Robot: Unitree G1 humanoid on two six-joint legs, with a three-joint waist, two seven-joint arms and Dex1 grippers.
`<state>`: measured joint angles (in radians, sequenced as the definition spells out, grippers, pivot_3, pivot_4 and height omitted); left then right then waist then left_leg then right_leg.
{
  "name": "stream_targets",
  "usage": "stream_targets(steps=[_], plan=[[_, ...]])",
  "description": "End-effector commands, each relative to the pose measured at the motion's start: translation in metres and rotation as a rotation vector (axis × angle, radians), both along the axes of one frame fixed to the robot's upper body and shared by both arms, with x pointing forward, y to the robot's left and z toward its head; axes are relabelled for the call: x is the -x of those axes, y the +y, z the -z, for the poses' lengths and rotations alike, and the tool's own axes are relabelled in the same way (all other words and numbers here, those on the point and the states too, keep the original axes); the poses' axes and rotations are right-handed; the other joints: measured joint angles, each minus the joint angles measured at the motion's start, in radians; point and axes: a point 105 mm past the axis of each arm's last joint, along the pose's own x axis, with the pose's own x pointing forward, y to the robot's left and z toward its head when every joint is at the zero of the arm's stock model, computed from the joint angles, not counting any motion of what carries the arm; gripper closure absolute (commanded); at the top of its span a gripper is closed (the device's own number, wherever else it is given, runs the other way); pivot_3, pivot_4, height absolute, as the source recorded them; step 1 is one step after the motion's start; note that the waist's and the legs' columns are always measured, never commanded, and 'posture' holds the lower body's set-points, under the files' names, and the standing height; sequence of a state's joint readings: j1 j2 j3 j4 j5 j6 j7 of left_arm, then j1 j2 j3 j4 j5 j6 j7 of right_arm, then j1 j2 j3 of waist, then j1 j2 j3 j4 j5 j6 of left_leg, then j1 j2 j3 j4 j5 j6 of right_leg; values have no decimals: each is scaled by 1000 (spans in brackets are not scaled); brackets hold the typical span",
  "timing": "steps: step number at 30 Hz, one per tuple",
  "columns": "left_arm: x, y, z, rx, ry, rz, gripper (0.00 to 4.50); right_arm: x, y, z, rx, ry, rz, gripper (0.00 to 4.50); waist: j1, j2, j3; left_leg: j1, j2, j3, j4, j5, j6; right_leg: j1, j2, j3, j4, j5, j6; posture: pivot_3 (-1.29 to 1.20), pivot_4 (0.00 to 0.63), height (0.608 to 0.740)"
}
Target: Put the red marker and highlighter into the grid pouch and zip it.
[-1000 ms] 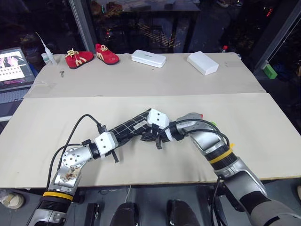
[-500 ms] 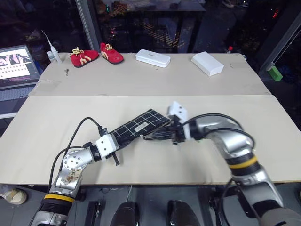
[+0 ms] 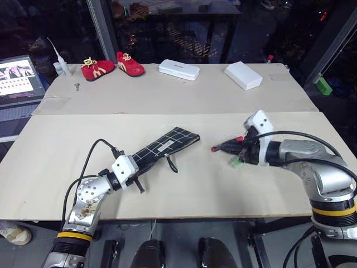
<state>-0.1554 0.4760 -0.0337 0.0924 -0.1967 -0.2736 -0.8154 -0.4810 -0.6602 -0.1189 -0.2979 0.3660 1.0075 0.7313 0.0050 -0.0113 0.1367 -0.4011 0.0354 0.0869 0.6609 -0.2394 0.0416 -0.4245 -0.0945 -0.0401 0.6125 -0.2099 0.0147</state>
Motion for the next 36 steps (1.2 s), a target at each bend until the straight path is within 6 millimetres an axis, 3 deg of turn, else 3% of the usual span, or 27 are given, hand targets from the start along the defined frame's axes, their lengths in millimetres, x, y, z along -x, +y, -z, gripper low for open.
stream_targets(steps=[1, 5, 7, 16, 23, 27, 32, 36], plan=[[-3, 0, -11, 28, -38, -6, 4500, 9, -14, -1, 56, -11, 62, 1988, 4, 0, 0, 0, 0, 0, 0, 0, 0, 0, 0, 0, 0, 0, 0, 0, 150, 740], [-6, 1, -10, 38, -39, -14, 4500, 7, -30, 15, 37, 76, 221, 659, 4, 0, 0, 0, 0, 0, 0, 0, 0, 1, -1, 0, 0, 0, 0, 0, 150, 740], [-6, 1, -10, 48, -39, -18, 4500, 6, -29, 18, 8, 95, 275, 53, 2, 0, 0, 1, 0, 0, 0, 0, 0, 1, 0, 1, 0, 0, 0, 0, 150, 740], [-4, -5, -7, 90, -32, -27, 4500, 1, -53, 27, -45, 112, 672, 53, 3, 0, 0, -1, 0, -1, 0, 0, 0, 0, 0, 1, 0, 0, 0, 0, 150, 740], [-3, -8, -4, 94, -27, -22, 4500, -4, -45, 23, -55, 102, 762, 53, -3, 0, 0, 0, 0, -1, 0, 0, 0, 0, 1, 1, 1, 0, 0, 0, 150, 740], [-6, -9, -5, 101, -32, -28, 4500, -4, -31, 36, -80, 155, 802, 53, -10, 0, 0, 0, 0, -1, 0, 0, 0, 0, 1, 1, 1, 0, 0, 0, 150, 740], [-5, -9, -5, 103, -36, -32, 4500, 5, -53, 47, -15, 154, 934, 53, -11, 0, 0, -1, 0, -1, 0, 0, 0, 0, 0, 0, 0, 0, 0, 0, 150, 740], [-3, -7, -3, 101, -32, -40, 4500, 5, -44, 54, -31, 184, 921, 53, -19, 0, 0, -1, -1, -1, 0, 0, 0, 0, 0, 0, 0, 0, 1, 0, 150, 740]])
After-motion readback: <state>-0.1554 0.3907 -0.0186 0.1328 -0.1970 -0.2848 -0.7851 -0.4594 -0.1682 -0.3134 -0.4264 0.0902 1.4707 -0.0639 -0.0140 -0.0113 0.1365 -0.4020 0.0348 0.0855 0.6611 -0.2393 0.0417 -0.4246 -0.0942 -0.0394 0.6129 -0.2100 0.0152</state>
